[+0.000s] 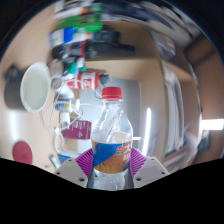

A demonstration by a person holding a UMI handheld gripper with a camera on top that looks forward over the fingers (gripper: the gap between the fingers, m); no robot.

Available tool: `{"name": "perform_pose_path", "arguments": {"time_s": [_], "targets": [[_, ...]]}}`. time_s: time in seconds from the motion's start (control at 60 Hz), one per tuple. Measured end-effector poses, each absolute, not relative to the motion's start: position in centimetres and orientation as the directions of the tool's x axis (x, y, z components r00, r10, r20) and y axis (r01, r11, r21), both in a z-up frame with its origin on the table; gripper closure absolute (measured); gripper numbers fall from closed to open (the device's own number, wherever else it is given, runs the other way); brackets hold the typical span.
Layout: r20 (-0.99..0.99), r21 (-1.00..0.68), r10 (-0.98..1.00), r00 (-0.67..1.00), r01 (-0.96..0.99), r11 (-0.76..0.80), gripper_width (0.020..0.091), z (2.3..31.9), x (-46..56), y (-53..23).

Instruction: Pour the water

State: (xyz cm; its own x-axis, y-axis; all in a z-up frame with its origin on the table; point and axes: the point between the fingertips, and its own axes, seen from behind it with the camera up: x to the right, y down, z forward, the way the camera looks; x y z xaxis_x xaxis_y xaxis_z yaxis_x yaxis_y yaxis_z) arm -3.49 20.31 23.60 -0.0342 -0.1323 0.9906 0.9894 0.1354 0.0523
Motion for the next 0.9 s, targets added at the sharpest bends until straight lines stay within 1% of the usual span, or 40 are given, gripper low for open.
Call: {"name": "perform_pose_path", "arguments": {"time_s": [0.05, 0.067, 0.1, 0.15, 0.2, 0.25, 0.3, 0.317, 0.367, 0.417, 0.433, 0.517, 0.617, 0.633, 0.65, 0.667, 0.683, 0.7, 0.767, 0.8, 0.817, 0.833, 0.9], "targets": [[0.970, -0.227, -0.056, 0.236, 0.965, 0.132, 0.0644, 22.2, -2.3, 20.0], [0.950, -0.310, -0.007, 0.313, 0.942, 0.127, 0.0644, 22.2, -2.1, 20.2], [0.869, -0.495, 0.059, 0.492, 0.863, 0.104, 0.0644, 21.0, -1.7, 20.0], [0.681, -0.729, 0.148, 0.717, 0.683, 0.047, 0.0647, 19.0, -1.5, 19.8], [0.478, -0.871, 0.216, 0.851, 0.492, -0.011, 0.0643, 17.3, -1.3, 19.5], [0.287, -0.949, 0.254, 0.923, 0.310, -0.053, 0.0641, 16.5, -1.5, 19.3], [0.117, -0.981, 0.301, 0.946, 0.156, -0.112, 0.0644, 15.1, -1.5, 18.7], [0.064, -0.987, 0.310, 0.949, 0.107, -0.123, 0.0643, 13.9, -1.8, 18.6], [0.018, -0.988, 0.328, 0.945, 0.067, -0.138, 0.0643, 14.1, -1.1, 19.1], [0.019, -0.991, 0.337, 0.941, 0.061, -0.116, 0.0643, 14.4, -0.8, 19.5], [-0.006, -0.995, 0.324, 0.946, 0.026, -0.095, 0.0641, 13.0, -0.8, 18.7], [-0.001, -0.999, 0.337, 0.942, 0.013, -0.038, 0.0642, 13.2, -1.1, 18.9], [-0.005, -0.999, 0.370, 0.929, 0.011, -0.040, 0.0625, 11.8, -1.6, 18.9], [-0.002, -0.999, 0.377, 0.926, 0.017, -0.047, 0.0592, 11.3, -1.8, 18.9], [0.003, -0.999, 0.383, 0.924, 0.022, -0.046, 0.0619, 11.3, -1.8, 18.7], [0.005, -1.000, 0.386, 0.923, 0.011, -0.014, 0.0621, 12.0, -1.8, 18.7], [0.006, -1.000, 0.384, 0.923, 0.010, -0.010, 0.0620, 11.7, -1.7, 18.7], [0.005, -1.000, 0.381, 0.925, 0.012, -0.016, 0.0616, 11.4, -1.6, 18.6], [0.015, -1.000, 0.387, 0.922, 0.009, 0.017, 0.0591, 11.8, -1.7, 18.3], [0.023, -1.000, 0.395, 0.918, 0.013, 0.029, 0.0590, 11.8, -1.9, 18.1], [0.024, -0.999, 0.399, 0.916, 0.011, 0.034, 0.0572, 11.9, -1.9, 18.1], [0.023, -0.999, 0.402, 0.915, 0.009, 0.037, 0.0581, 11.9, -1.9, 18.1], [0.005, -0.999, 0.413, 0.911, -0.011, 0.036, 0.0556, 12.0, -1.7, 18.2]]}}
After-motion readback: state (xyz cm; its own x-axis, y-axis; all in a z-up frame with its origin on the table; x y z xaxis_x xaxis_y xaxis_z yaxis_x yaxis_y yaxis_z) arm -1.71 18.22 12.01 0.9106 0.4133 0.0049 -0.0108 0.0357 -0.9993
